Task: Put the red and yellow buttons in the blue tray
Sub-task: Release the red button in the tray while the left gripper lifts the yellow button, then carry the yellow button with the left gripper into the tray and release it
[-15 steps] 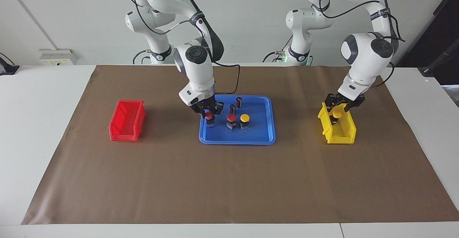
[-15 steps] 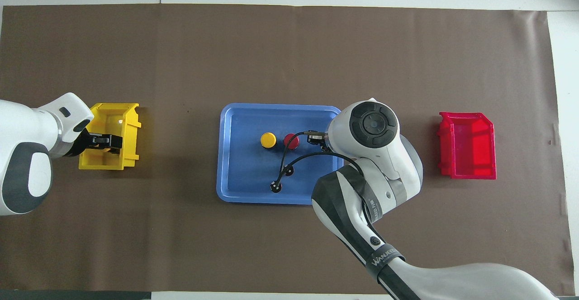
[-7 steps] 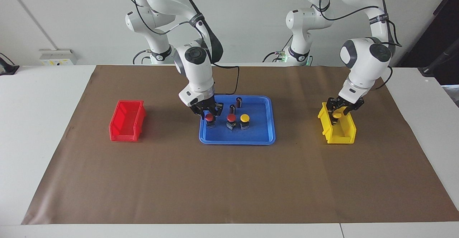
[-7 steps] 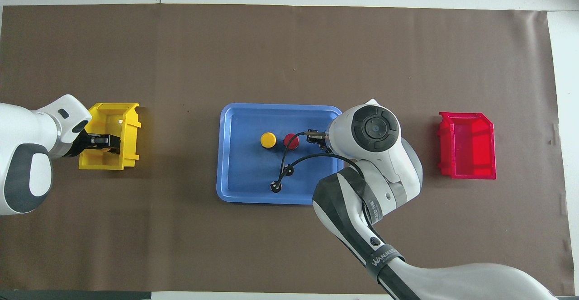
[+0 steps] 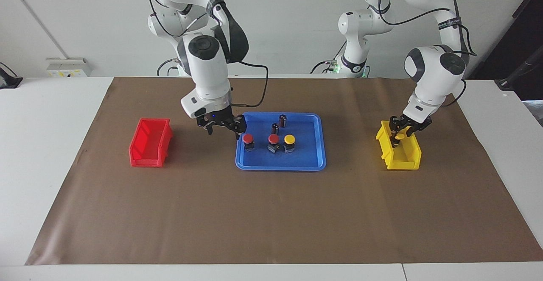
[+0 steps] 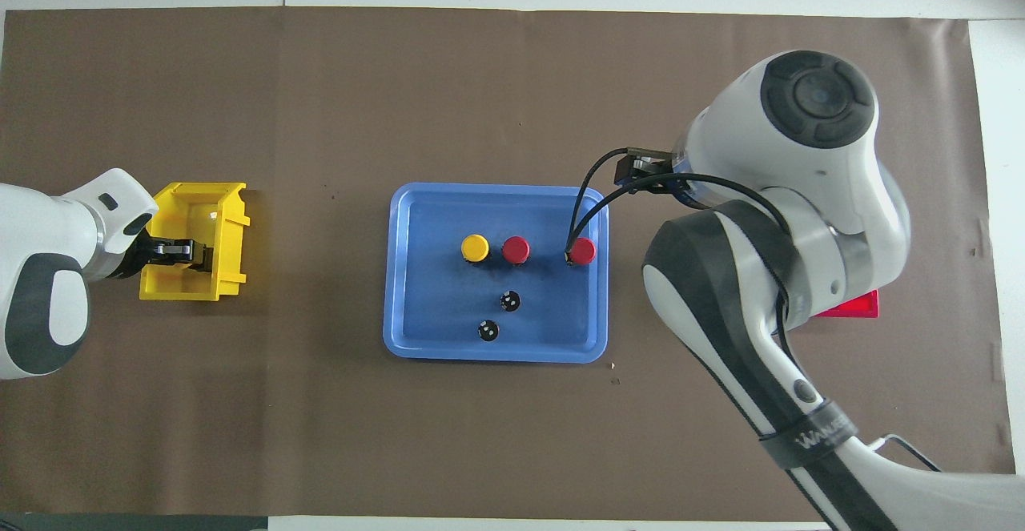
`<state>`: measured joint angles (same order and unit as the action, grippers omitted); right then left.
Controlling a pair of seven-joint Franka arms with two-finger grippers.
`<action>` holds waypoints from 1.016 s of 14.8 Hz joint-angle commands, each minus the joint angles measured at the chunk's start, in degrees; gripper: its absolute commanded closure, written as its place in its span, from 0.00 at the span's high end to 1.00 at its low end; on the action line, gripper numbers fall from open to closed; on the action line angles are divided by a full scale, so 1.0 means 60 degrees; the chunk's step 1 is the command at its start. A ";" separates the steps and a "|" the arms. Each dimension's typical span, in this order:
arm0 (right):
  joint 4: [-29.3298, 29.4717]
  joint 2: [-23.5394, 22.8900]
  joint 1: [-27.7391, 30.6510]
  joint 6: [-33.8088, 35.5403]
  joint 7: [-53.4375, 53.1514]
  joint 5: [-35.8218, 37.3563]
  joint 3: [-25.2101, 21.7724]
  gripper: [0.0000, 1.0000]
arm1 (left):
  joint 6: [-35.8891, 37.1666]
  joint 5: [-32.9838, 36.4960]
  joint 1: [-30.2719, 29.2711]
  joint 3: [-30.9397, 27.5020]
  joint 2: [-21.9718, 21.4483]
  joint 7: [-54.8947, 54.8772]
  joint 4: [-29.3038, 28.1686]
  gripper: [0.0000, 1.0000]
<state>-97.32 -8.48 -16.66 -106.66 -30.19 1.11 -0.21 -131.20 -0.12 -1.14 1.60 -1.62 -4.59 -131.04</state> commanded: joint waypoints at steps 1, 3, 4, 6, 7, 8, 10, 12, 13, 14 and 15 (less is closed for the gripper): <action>0.0692 0.0486 0.1072 0.1148 0.0912 0.0079 0.0109 1.00 | 0.1042 0.0005 0.0030 0.0011 0.0284 -0.0069 0.1150 0.01; 0.0707 0.1102 0.1922 0.1791 0.1643 0.0079 0.0094 1.00 | 0.3224 0.0151 0.0073 0.0040 0.0329 -0.0114 0.3241 0.01; 0.0780 0.1337 0.2347 0.2114 0.2082 0.0050 0.0094 1.00 | 0.4075 0.0253 0.0349 0.0069 0.0329 0.0046 0.4035 0.01; 0.0956 0.1587 0.3095 0.2846 0.2917 0.0020 0.0080 1.00 | 0.4465 0.0313 0.1692 0.0084 0.0256 0.2025 0.4220 0.01; 0.1014 0.1719 0.3316 0.3096 0.3487 0.0078 0.0079 1.00 | 0.3957 0.0313 0.2512 0.0099 0.0154 0.3402 0.3784 0.01; 0.1015 0.1735 0.3478 0.3258 0.3899 0.0122 0.0036 1.00 | 0.3285 0.0313 0.3187 0.0099 0.0124 0.4460 0.3315 0.01; 0.1044 0.1779 0.3829 0.3508 0.4253 0.0254 -0.0052 1.00 | 0.2447 0.0299 0.4229 0.0128 0.0196 0.5725 0.2698 0.01; 0.0957 0.1837 0.3948 0.3436 0.4445 0.0269 -0.0067 1.00 | 0.1495 0.0269 0.4846 0.0143 0.0561 0.6766 0.2374 0.01; 0.0971 0.1852 0.4020 0.3493 0.4532 0.0283 -0.0082 1.00 | 0.1230 0.0255 0.5125 0.0128 0.0824 0.7119 0.2373 0.01; 0.0942 0.1881 0.4123 0.3596 0.4794 0.0269 -0.0154 1.00 | 0.0995 0.0254 0.5258 0.0128 0.1088 0.7282 0.2373 0.01; 0.0884 0.1925 0.4153 0.3756 0.5043 0.0240 -0.0227 1.00 | 0.0790 0.0254 0.5274 0.0128 0.1265 0.7342 0.2373 0.01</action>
<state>-91.60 2.51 7.12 -85.66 -3.13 2.04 -1.37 -123.67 0.52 29.55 3.56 4.13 37.67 -116.67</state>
